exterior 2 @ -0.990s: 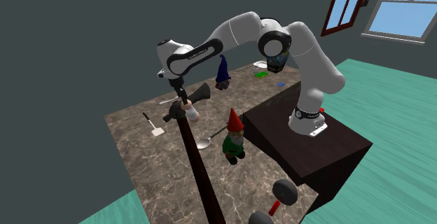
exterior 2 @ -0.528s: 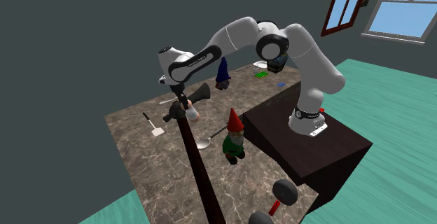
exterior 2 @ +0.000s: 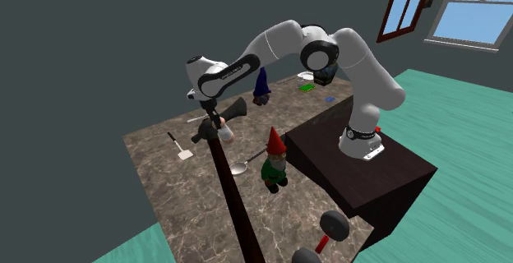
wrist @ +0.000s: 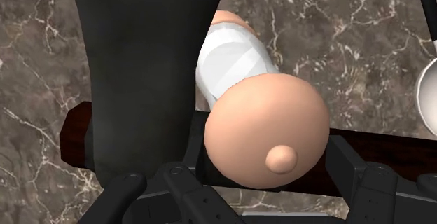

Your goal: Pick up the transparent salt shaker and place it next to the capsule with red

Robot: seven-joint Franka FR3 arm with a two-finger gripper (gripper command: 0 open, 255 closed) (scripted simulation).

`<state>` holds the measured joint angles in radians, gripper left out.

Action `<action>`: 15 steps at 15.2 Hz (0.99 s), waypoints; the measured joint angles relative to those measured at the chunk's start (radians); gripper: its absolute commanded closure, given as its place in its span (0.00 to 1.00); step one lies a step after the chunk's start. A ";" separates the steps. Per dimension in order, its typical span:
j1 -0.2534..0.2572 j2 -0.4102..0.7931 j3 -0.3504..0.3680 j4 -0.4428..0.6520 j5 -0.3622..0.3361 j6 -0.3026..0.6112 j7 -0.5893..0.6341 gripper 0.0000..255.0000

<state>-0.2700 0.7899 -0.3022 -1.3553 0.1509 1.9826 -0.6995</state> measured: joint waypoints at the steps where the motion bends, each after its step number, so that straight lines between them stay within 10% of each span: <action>1: 0.000 0.001 0.000 0.000 0.000 0.000 0.000 1.00; 15: 0.004 -0.033 -0.005 0.007 -0.007 -0.045 0.001 1.00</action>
<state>-0.2655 0.7567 -0.3072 -1.3487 0.1441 1.9373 -0.6982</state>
